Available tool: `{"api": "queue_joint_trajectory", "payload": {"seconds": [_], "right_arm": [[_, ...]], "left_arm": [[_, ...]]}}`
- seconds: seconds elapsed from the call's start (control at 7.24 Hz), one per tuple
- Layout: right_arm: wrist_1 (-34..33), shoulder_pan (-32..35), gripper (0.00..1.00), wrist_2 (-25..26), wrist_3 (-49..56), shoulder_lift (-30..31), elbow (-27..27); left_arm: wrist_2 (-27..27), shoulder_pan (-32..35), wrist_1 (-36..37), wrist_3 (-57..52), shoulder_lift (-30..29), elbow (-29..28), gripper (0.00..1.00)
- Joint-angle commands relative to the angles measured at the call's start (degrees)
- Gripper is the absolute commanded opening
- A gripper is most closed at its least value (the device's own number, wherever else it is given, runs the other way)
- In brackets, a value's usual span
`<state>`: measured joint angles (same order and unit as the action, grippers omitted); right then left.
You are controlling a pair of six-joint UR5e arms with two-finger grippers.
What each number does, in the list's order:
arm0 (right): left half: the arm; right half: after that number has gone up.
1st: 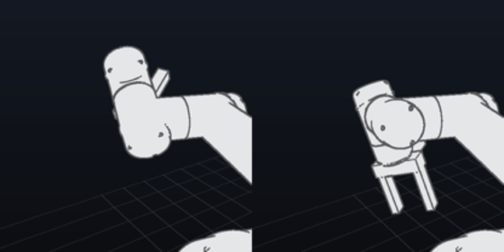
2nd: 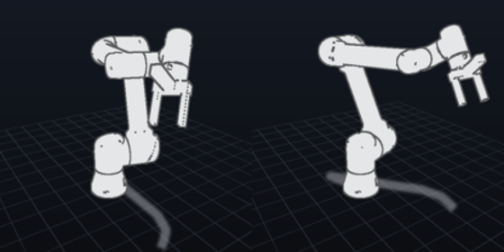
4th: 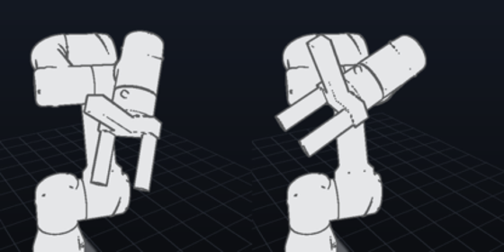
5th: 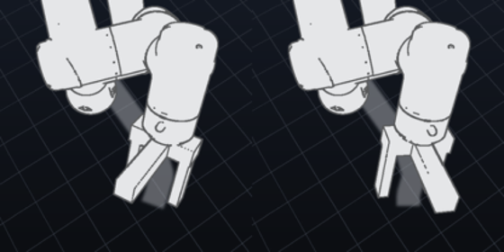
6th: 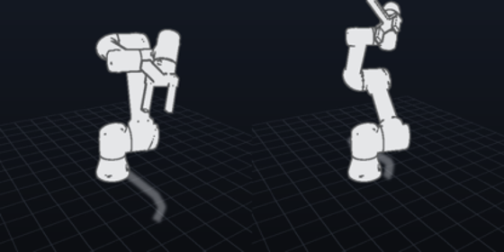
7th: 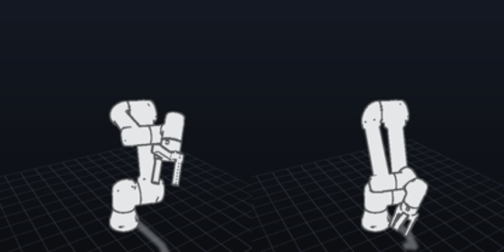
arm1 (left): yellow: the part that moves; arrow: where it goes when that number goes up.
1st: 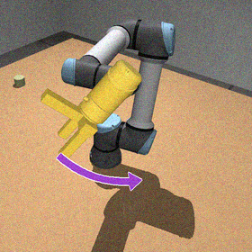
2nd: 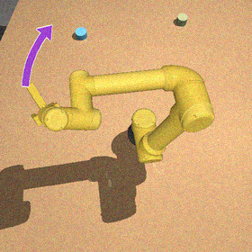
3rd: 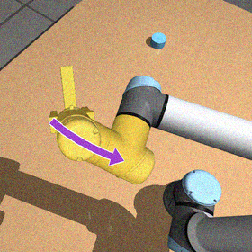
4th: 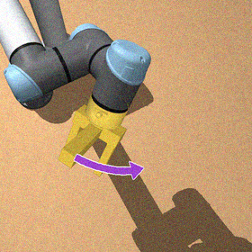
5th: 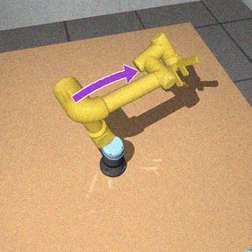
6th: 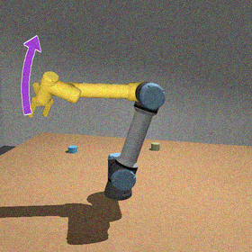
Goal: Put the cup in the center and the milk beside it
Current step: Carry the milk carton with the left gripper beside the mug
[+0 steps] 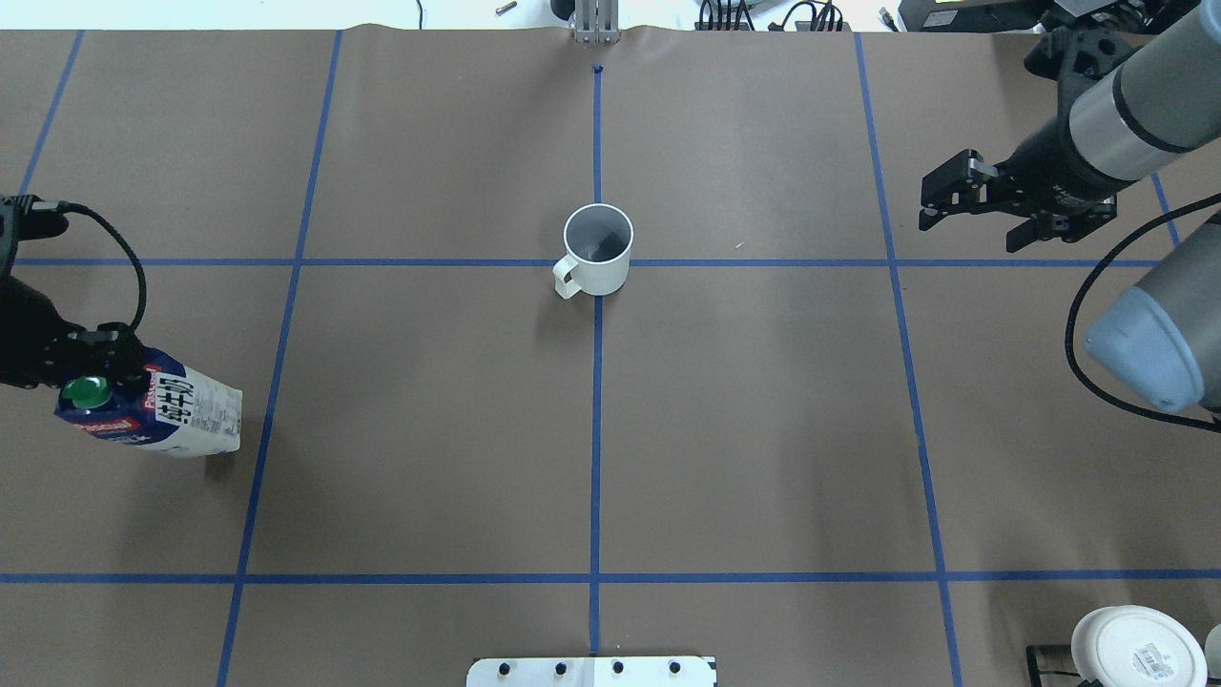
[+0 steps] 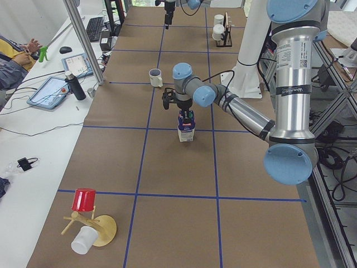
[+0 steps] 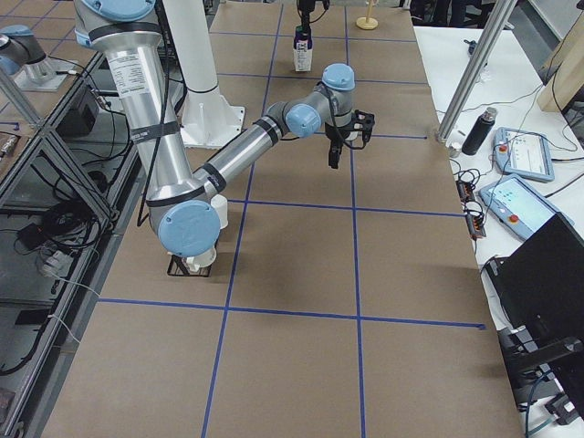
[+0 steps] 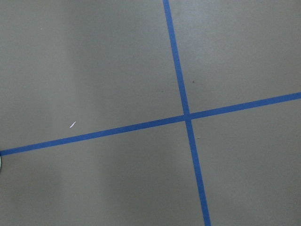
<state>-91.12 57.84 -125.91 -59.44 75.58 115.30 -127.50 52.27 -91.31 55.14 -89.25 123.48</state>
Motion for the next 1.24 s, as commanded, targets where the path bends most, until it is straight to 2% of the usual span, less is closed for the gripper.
{"api": "queue_joint_trajectory", "payload": {"seconds": [0.0, 0.28, 0.41, 0.69, 0.83, 0.97, 1.11], "right_arm": [[-1.34, 2.00, 1.00, 0.58, 5.09, 5.78, 4.48], [-1.34, 2.89, 1.00, 0.66, 7.41, 8.18, 5.73], [-1.34, 3.15, 1.00, 0.67, 8.02, 8.97, 5.82], [-1.34, 3.33, 1.00, 0.67, 8.38, 9.32, 6.69], [-1.34, 3.15, 1.00, 0.67, 8.47, 9.85, 6.78], [-1.34, 3.24, 1.00, 0.67, 8.47, 9.77, 6.78], [-1.34, 3.24, 1.00, 0.67, 8.47, 9.85, 6.78]], "left_arm": [[0.33, 1.34, 4.53, 0.41, -13.94, -5.93, 0.00], [5.66, 0.91, 17.69, 0.67, -33.09, -13.48, 0.00], [6.12, 0.38, 19.66, 0.67, -41.63, -20.66, 0.00], [9.80, -4.78, 16.89, 0.41, -54.75, -36.48, 0.00], [9.90, -5.94, 9.21, 0.67, -55.68, -41.43, 0.00], [9.91, -6.04, 6.09, 0.06, -55.77, -43.91, 0.00], [9.82, -6.13, 5.88, -0.29, -56.21, -44.81, 0.00]]}}
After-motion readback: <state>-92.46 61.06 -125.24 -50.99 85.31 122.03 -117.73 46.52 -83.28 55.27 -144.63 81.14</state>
